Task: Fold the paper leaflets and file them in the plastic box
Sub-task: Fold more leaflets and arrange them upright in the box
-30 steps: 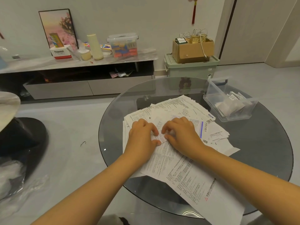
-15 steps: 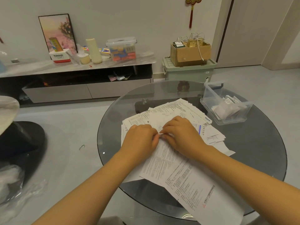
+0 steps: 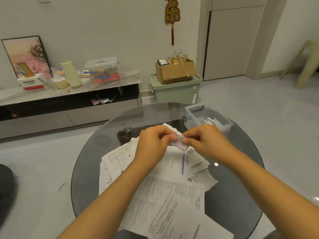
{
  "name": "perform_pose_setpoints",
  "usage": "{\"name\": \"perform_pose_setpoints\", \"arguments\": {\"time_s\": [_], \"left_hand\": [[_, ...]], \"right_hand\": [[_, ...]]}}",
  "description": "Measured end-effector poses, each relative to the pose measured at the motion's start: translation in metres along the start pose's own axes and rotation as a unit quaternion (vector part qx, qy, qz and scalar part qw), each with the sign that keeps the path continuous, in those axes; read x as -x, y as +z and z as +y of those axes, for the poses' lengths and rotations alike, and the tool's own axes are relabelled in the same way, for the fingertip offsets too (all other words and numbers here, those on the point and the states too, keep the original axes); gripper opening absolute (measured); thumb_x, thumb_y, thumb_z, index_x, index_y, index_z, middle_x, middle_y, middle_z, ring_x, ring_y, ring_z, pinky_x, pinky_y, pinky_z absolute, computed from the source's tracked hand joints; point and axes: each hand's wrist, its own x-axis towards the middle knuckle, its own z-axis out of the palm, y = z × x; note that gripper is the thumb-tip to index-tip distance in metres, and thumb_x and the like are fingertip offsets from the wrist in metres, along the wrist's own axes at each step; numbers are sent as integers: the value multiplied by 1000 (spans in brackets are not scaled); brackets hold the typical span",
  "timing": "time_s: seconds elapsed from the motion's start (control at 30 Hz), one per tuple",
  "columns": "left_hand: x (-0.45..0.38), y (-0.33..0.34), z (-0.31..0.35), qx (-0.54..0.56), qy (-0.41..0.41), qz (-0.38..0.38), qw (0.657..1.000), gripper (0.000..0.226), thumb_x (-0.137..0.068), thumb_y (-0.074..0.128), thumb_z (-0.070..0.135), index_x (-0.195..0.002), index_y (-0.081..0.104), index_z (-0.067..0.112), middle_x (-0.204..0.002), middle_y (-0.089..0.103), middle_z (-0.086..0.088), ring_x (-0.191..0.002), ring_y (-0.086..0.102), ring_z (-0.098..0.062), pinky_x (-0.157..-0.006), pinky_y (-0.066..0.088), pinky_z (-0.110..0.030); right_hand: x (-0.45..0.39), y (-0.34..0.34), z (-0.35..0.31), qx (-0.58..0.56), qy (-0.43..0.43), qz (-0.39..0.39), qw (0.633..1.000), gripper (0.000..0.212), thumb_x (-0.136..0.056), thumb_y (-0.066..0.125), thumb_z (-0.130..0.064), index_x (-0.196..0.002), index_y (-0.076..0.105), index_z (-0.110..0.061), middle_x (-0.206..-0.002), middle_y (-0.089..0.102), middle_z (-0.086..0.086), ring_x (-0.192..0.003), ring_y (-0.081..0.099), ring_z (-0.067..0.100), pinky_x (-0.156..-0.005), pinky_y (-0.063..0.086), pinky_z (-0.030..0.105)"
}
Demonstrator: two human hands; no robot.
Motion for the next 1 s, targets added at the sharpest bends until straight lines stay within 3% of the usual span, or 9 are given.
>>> {"name": "perform_pose_setpoints", "arguments": {"time_s": [0.07,0.17,0.23,0.33,0.43,0.5,0.57,0.73,1.0], "left_hand": [[-13,9,7,10,8,-15,1000,11,-83,69,13,-77,72,22,-75,70,10,-68,63,-1,-62,48,-15],[-37,24,17,26,29,-53,998,11,-85,67,15,-79,70,25,-74,68,12,-66,62,4,-61,46,-9],[-54,37,24,34,51,-71,996,9,-87,65,19,-92,70,24,-83,70,10,-75,64,1,-68,50,-11],[-75,57,30,-5,77,-89,993,24,-93,57,22,-116,63,22,-103,65,11,-90,58,3,-80,45,-7],[-95,73,30,-96,113,-162,976,30,-97,46,19,-122,61,24,-122,60,9,-112,52,-4,-102,34,-23],[-109,84,27,-176,155,-225,946,35,-96,39,16,-122,61,26,-128,57,10,-123,44,-7,-109,18,-29],[-120,93,23,-221,193,-269,917,40,-94,35,18,-125,59,25,-132,55,9,-126,40,-9,-110,13,-31],[-132,112,20,-281,258,-328,865,62,-79,19,30,-129,55,23,-135,53,7,-122,38,-13,-106,22,-35],[-133,122,13,-324,299,-333,833,59,-80,19,34,-125,56,22,-127,54,4,-111,40,-14,-93,29,-31]], "right_hand": [[-2,-10,8,-11,18,11,1000,18,-92,57,-26,-99,73,-23,-67,61,-13,-58,50,1,-53,37,10],[-8,-25,22,-8,38,59,997,16,-90,59,-30,-95,73,-23,-78,62,-11,-66,52,-1,-56,35,8],[-14,-36,32,-11,63,111,992,14,-88,61,-28,-93,73,-23,-76,63,-12,-66,53,0,-57,37,10],[-22,-47,54,-44,117,223,967,8,-86,64,-21,-89,72,-22,-70,64,-11,-64,56,3,-55,41,13],[-26,-51,74,-8,174,291,941,8,-86,63,-18,-90,70,-16,-71,62,-4,-66,56,14,-59,43,25],[-30,-52,85,12,197,303,932,9,-86,62,-16,-90,69,-14,-71,60,-4,-69,57,19,-63,45,28],[-33,-51,91,27,207,300,931,9,-86,61,-16,-89,69,-13,-71,59,-4,-71,57,20,-63,45,29],[-38,-48,97,46,207,306,928,9,-86,61,-16,-90,69,-13,-73,58,-5,-74,57,19,-63,46,30],[-36,-43,98,50,206,301,930,12,-86,61,-17,-95,68,-15,-74,59,-4,-74,58,20,-65,49,32]]}}
